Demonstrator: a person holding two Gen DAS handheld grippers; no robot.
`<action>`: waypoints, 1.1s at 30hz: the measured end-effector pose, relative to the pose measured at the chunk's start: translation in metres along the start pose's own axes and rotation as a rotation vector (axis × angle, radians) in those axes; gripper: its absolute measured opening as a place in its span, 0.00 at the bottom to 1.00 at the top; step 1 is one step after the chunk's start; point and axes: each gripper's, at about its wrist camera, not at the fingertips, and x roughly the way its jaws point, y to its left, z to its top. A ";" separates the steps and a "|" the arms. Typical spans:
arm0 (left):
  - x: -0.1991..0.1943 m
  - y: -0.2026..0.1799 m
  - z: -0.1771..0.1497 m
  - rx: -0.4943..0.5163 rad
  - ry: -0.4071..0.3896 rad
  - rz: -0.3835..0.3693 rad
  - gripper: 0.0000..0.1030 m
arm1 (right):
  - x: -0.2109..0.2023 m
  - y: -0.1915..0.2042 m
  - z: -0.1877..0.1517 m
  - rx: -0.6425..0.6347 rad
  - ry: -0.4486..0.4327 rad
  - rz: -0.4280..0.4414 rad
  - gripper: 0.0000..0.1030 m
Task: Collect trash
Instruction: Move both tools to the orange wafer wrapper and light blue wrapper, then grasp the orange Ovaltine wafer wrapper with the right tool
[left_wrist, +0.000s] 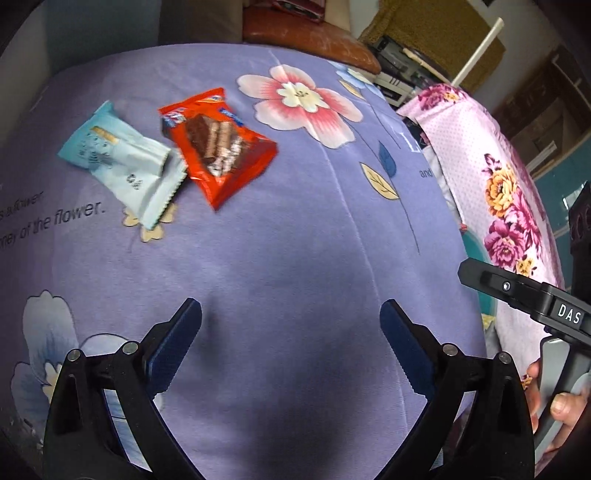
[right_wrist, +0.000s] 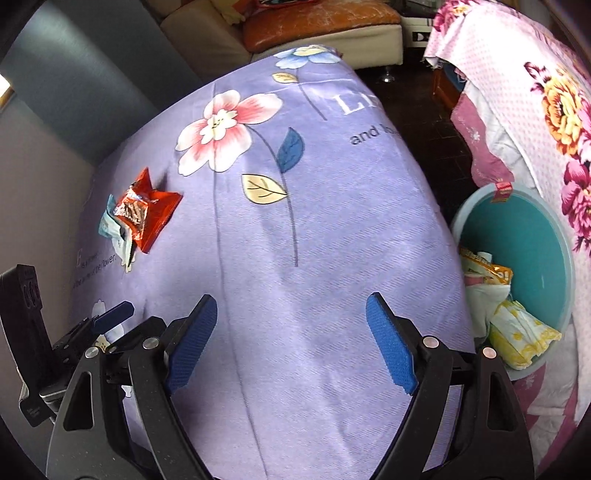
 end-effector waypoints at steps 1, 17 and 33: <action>-0.004 0.012 0.002 -0.018 -0.005 0.007 0.95 | 0.003 0.008 0.003 -0.017 0.006 0.004 0.77; -0.044 0.132 0.015 -0.225 -0.064 0.089 0.95 | 0.074 0.147 0.075 -0.325 0.091 0.081 0.77; -0.035 0.156 0.029 -0.291 -0.054 0.102 0.95 | 0.134 0.174 0.105 -0.357 0.138 0.106 0.53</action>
